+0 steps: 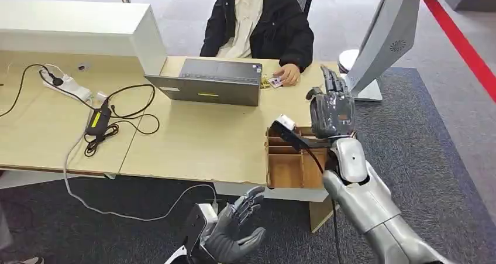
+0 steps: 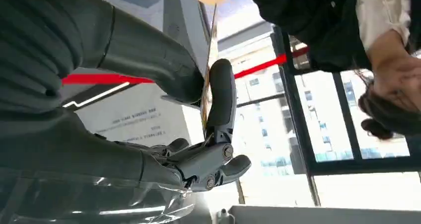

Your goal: Pass the card to the sensor for recognition and then transmit it.

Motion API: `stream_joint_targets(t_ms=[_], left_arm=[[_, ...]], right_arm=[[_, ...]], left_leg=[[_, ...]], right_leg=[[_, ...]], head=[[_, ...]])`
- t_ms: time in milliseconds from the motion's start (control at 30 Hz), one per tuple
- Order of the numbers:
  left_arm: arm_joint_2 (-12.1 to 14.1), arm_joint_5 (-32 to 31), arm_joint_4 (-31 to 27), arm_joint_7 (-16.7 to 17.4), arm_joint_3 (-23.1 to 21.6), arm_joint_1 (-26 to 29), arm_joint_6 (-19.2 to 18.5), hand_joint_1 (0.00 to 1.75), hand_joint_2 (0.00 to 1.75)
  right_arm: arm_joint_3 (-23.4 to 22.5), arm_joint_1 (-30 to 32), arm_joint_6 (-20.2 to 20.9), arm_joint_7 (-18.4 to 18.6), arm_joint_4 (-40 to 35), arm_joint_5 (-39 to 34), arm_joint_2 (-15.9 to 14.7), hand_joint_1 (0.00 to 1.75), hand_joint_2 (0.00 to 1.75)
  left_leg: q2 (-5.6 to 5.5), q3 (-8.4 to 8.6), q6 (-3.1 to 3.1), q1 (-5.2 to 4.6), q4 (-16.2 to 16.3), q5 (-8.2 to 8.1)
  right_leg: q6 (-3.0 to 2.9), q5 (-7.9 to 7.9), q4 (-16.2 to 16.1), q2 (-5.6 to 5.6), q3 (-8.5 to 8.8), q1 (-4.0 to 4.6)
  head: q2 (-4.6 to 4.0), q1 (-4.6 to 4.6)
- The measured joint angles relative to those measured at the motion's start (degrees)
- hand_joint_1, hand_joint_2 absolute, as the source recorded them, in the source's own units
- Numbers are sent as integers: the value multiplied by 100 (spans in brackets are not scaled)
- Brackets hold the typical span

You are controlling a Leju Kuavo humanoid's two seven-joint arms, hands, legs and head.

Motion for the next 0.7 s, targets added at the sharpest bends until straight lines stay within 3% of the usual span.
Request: stream_joint_targets(t_ms=[333,700], left_arm=[[-48,-7,55,-109,0,-30,-42,0,175],[-144,2,190,-164,-2,-158,-275,0,175]], right_arm=[[144,-590,0,-92,132,-184,70,175,175],[468,-1629,262,-219,1487,-304,435,175,175]], left_leg=[[-2,-5,0,0,-1,-1],[-3,-8,-2,1,0,2]], right_leg=[[0,-1,0,0,-2,0],[0,0,3,-1,-4,1]], head=[[0,0],[0,0]])
